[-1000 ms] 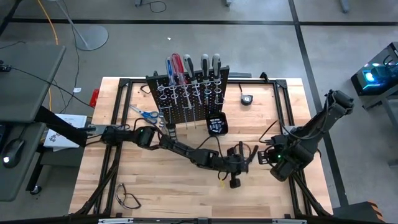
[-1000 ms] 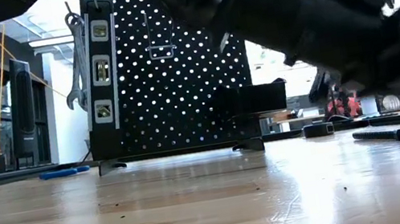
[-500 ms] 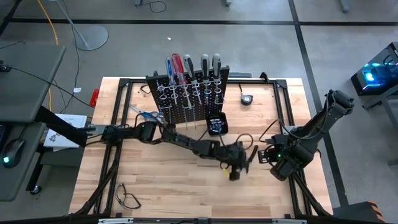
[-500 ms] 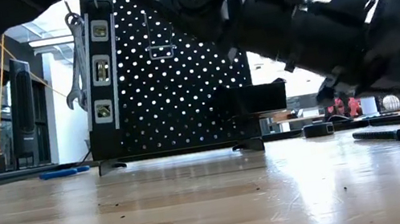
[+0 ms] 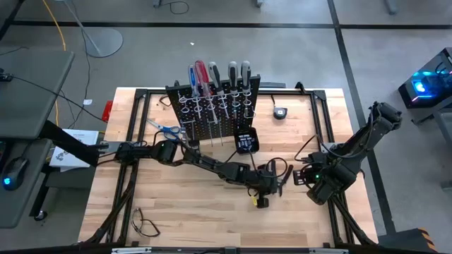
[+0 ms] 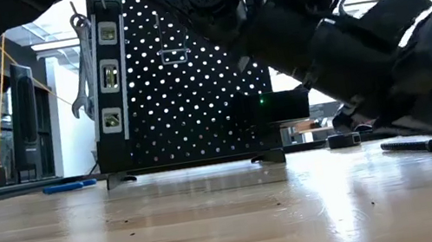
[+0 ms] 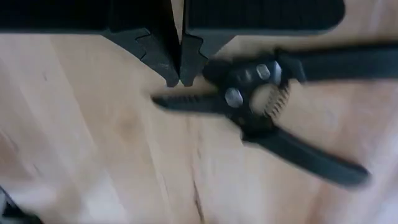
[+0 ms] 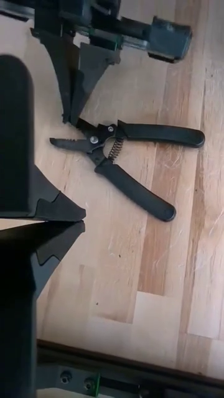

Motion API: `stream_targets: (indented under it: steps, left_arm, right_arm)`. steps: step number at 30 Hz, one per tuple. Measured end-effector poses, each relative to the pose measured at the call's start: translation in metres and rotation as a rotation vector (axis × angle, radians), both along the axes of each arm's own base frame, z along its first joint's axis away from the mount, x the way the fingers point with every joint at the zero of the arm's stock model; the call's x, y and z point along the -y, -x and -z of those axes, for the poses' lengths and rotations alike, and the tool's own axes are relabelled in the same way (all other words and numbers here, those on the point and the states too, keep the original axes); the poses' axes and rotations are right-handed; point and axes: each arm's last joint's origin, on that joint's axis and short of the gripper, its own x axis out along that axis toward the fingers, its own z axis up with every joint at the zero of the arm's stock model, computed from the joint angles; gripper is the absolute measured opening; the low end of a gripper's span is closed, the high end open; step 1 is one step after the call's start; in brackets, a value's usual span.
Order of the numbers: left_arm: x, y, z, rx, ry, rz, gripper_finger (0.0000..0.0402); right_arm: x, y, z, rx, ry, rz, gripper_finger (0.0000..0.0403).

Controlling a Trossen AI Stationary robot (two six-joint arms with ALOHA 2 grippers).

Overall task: Hang tools onto peg board
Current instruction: Hang the black pliers on the pegboard

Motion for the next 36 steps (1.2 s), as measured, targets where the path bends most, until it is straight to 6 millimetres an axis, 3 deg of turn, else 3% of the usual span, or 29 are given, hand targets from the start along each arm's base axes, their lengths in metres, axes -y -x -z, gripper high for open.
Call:
stream_targets:
  steps: [4,12,22,30,36]
  left_arm:
    - [0.003,0.005,0.004,-0.077,-0.005,0.047,0.0]
    - [0.006,0.006,0.004,-0.071,-0.013,0.032,0.0]
    - [0.022,0.02,0.046,-0.11,0.042,0.002,0.0]
    - [0.037,0.025,0.053,-0.093,0.039,-0.015,0.0]
    - [0.038,0.025,0.053,-0.088,0.017,0.002,0.0]
  right_arm:
    - [0.0,0.0,0.0,0.002,-0.002,-0.001,0.0]
    - [0.0,0.0,0.0,0.001,-0.002,-0.002,0.0]
    - [-0.004,-0.005,0.002,0.038,-0.047,-0.038,0.0]
    - [0.004,-0.015,0.042,0.029,-0.189,0.038,0.0017]
    - [0.023,-0.02,0.078,0.07,-0.251,0.192,0.0107]
